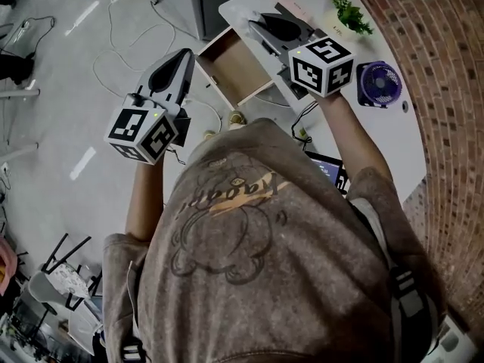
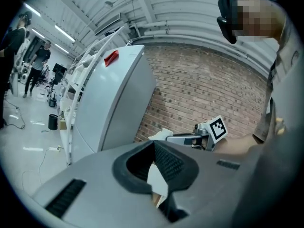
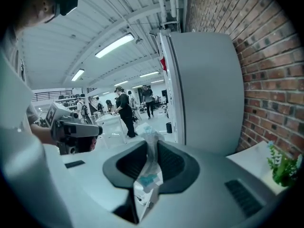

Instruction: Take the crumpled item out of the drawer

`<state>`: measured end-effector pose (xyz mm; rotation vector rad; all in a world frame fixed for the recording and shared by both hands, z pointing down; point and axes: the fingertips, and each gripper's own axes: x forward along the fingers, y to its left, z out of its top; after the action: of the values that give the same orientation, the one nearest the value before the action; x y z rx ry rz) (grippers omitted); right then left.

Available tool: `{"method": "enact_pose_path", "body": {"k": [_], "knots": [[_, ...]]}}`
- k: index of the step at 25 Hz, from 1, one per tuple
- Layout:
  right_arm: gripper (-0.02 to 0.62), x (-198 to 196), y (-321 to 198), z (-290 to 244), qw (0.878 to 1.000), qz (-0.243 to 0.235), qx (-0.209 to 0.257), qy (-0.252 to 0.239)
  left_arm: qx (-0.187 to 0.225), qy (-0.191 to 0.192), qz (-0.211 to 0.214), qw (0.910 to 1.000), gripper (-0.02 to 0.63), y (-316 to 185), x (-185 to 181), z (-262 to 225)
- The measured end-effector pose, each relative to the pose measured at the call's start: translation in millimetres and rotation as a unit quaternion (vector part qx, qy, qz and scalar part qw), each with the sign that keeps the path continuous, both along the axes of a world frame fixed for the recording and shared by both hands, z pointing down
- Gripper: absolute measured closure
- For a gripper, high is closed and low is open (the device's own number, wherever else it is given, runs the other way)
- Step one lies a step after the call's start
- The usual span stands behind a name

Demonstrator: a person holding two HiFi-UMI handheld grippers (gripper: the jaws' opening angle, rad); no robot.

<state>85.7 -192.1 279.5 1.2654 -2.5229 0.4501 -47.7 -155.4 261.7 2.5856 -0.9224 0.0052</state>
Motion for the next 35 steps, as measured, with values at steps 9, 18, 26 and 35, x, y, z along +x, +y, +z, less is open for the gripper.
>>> {"method": "enact_pose_path", "body": {"k": [9, 18, 26, 35], "knots": [[0.525, 16.7, 27.0, -24.4, 0.997, 0.037, 0.047, -0.046, 0.014, 0.023, 0.025, 0.9993, 0.598, 12.4, 7.0, -8.5], [0.525, 21.0, 40.5, -14.2, 0.992, 0.055, 0.074, -0.084, 0.009, 0.037, 0.031, 0.9988, 0.598, 20.3, 4.4, 1.4], [0.526, 21.2, 48.6, 12.1, 0.993, 0.044, 0.063, -0.087, 0.019, 0.022, 0.041, 0.9987, 0.598, 29.0, 15.7, 8.9], [0.526, 19.4, 45.3, 38.2, 0.994, 0.049, 0.045, -0.086, 0.011, 0.007, 0.045, 0.9989, 0.598, 35.2, 18.6, 25.2]]}}
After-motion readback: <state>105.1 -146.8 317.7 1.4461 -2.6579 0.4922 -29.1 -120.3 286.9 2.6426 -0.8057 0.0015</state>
